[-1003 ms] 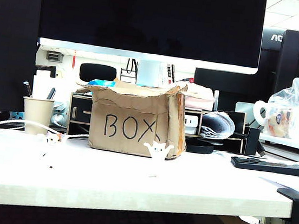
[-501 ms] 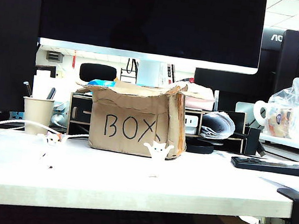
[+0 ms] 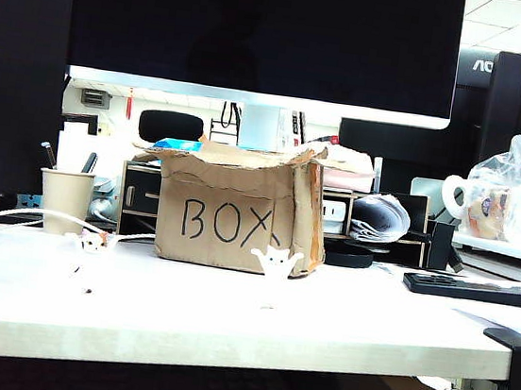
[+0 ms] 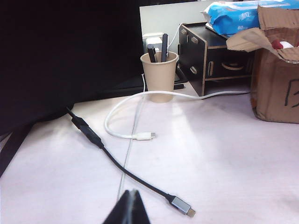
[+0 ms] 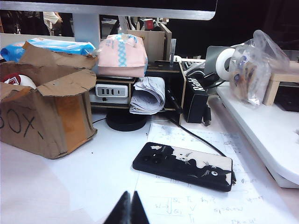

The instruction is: Put the doll that is least similar in size compared to the others into the paper box.

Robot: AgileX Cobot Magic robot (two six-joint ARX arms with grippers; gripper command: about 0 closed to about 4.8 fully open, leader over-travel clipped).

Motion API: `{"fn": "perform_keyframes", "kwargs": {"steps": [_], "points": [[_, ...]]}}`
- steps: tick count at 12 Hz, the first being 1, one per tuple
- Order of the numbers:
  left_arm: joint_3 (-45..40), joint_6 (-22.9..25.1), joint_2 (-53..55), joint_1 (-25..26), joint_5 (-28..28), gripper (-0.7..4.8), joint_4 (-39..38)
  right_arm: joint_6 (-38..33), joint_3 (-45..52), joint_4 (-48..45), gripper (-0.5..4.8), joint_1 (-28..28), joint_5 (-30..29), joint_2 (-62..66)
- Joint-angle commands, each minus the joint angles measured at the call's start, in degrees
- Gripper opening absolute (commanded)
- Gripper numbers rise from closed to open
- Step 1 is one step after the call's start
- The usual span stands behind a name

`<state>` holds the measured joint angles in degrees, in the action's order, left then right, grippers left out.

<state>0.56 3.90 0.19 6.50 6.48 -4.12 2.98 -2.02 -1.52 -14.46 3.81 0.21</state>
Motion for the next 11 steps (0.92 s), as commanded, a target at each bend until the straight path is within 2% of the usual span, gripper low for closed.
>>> {"fn": "perform_keyframes", "kwargs": {"steps": [1,3,4,5,6,11], "points": [[0.07,0.17,0.0,0.0,0.2,-0.05,0.28,-0.24,0.61,-1.97,-0.05,3.61,-1.57,-0.02],[0.07,0.17,0.0,0.0,0.2,-0.05,0.28,-0.26,1.55,-3.58,-0.05,3.61,-1.75,-0.02],[0.07,0.17,0.0,0.0,0.22,-0.05,0.28,-0.24,1.55,-3.52,-0.05,3.61,-4.76,-0.02],[0.07,0.17,0.0,0.0,0.22,-0.05,0.28,-0.26,1.55,-3.5,-0.05,3.58,-5.35,-0.02],[0.07,0.17,0.0,0.0,0.2,-0.05,0.28,-3.5,1.55,-3.43,-0.05,3.56,-5.22,-0.02],[0.07,0.17,0.0,0.0,0.22,-0.05,0.28,-3.63,1.53,-3.43,-0.05,3.45,-5.25,-0.02]]}}
